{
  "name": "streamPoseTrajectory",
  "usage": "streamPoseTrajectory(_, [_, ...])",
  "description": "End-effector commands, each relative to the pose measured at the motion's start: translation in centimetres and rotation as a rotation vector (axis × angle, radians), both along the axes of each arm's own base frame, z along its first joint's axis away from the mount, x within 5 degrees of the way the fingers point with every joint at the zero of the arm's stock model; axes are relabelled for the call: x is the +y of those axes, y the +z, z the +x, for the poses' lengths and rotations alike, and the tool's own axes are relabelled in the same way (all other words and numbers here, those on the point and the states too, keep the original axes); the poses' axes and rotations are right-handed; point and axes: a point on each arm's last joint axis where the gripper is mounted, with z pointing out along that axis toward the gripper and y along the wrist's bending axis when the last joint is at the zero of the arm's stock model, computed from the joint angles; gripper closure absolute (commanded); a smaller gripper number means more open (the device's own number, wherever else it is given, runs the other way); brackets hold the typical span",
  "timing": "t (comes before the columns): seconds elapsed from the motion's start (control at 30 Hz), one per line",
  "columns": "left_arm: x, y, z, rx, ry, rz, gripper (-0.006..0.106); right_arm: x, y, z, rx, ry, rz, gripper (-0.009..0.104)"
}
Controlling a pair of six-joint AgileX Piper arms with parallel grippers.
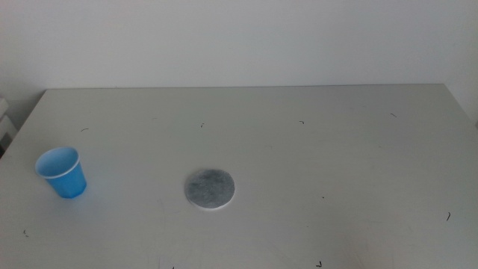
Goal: Place an empty cup on a cup mat.
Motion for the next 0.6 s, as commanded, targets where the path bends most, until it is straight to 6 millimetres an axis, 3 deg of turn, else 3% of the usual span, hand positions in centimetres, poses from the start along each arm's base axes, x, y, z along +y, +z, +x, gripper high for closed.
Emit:
streamPoseTrajectory(0.0, [-0.1, 2.7, 1.4, -0.036, 0.005, -0.021, -0.004, 0.0, 1.2, -0.2, -0.107, 0.004, -0.023, 0.001])
streamPoseTrajectory(0.17, [0.0, 5.5, 4.6, 0.016, 0.008, -0.021, -0.004, 0.0, 1.2, -0.2, -0.107, 0.004, -0.023, 0.001])
streamPoseTrajectory(0.4, [0.0, 6.9, 9.1, 0.155, 0.014, -0.021, -0.004, 0.0, 1.2, -0.2, -0.107, 0.004, -0.023, 0.001])
streamPoseTrajectory(0.57, [0.1, 6.5, 12.3, 0.258, 0.025, -0.007, -0.004, 0.0, 1.2, -0.2, -0.107, 0.004, -0.023, 0.001])
